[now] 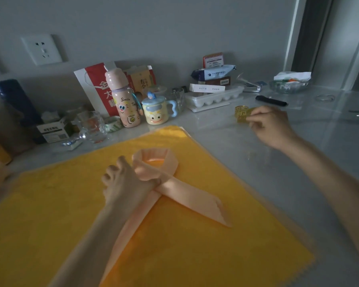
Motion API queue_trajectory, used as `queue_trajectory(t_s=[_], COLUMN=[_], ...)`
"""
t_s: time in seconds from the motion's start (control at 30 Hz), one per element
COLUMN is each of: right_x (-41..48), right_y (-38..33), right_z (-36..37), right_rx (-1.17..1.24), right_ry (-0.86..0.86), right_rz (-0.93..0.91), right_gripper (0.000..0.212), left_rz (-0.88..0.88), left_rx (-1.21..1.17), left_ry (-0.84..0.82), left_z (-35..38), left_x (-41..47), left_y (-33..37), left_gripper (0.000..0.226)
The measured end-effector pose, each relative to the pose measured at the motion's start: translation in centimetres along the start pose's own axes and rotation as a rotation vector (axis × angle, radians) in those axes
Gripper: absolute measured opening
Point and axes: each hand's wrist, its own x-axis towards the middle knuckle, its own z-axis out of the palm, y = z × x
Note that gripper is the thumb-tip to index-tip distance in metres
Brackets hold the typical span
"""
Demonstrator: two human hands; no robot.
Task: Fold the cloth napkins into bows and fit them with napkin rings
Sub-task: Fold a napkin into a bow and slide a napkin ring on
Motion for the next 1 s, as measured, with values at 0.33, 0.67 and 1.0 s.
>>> queue_trajectory(t_s=[0.33, 0.67, 1.0], right_x=[-8.0, -14.4, -14.0], right_y=[-11.2, -12.6, -13.3], right_z=[-4.3, -6.3, -6.1], right_rx=[0.517, 0.536, 0.467], right_ry=[-0.271, -0.557, -0.678], right_rz=[-0.224, -0.253, -0.046], right_gripper=[0.021, 0.009, 0.023], left_rz=[0.743, 0.81, 0.77], left_rx=[0.181, 0.338, 0.268], left_ry=[-0.26, -0.619, -0.475], left_z=[-0.5, -1.2, 0.1], left_x=[-3.9, -4.5, -4.2], left_y=[1.6, 1.5, 1.1], left_gripper=[0.041, 0.052, 0.036])
